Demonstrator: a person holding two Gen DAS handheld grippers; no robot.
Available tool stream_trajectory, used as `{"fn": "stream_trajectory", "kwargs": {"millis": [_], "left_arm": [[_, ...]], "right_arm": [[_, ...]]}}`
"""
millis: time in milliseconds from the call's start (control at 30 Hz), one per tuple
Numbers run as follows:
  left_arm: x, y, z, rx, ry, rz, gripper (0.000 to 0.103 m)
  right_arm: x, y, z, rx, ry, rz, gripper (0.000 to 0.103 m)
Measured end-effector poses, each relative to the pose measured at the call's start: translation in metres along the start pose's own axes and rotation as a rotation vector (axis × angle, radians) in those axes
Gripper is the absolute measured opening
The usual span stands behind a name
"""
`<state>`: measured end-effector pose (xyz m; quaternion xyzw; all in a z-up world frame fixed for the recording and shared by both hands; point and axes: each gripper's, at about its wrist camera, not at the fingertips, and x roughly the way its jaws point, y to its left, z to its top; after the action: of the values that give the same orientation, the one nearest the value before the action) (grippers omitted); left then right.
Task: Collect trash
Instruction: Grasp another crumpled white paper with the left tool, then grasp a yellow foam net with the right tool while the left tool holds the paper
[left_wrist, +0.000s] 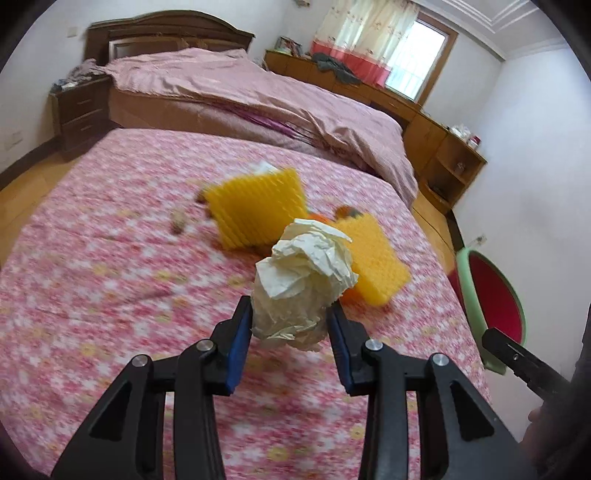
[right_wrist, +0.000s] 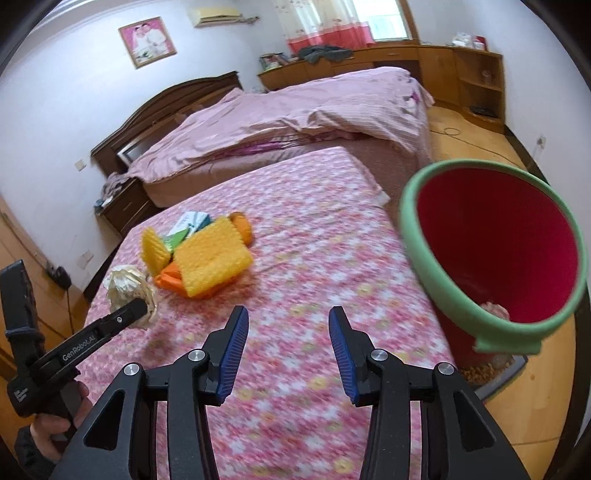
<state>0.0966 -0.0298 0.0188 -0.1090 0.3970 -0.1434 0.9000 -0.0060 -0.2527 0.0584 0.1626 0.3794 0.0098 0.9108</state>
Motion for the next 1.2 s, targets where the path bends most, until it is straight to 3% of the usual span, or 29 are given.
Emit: {"fn": "stream_trajectory", "kwargs": {"millis": [300, 567, 767, 900, 1067, 1200], "left_arm": [[-0.003, 0.034, 0.010, -0.058, -0.032, 0.066, 0.040], [-0.002, 0.050, 0.007, -0.089, -0.028, 0.073, 0.040], [0.000, 0.059, 0.005, -0.107, -0.022, 0.073, 0.040], [-0.001, 0.063, 0.003, -0.115, -0.021, 0.071, 0.040], [-0.003, 0.062, 0.001, -0.116, -0.019, 0.069, 0.040], [-0.006, 0.058, 0.001, -0.110, -0.021, 0.064, 0.040]], "right_arm": [[0.044, 0.031, 0.024, -0.024, 0.033, 0.062, 0.075], [0.084, 0.059, 0.036, -0.084, 0.063, 0.074, 0.080], [0.110, 0.075, 0.036, -0.177, 0.099, 0.012, 0.081], [0.121, 0.073, 0.033, -0.163, 0.144, -0.020, 0.081], [0.121, 0.066, 0.030, -0.121, 0.161, 0.028, 0.044], [0.111, 0.063, 0.028, -0.123, 0.132, 0.036, 0.032]]}}
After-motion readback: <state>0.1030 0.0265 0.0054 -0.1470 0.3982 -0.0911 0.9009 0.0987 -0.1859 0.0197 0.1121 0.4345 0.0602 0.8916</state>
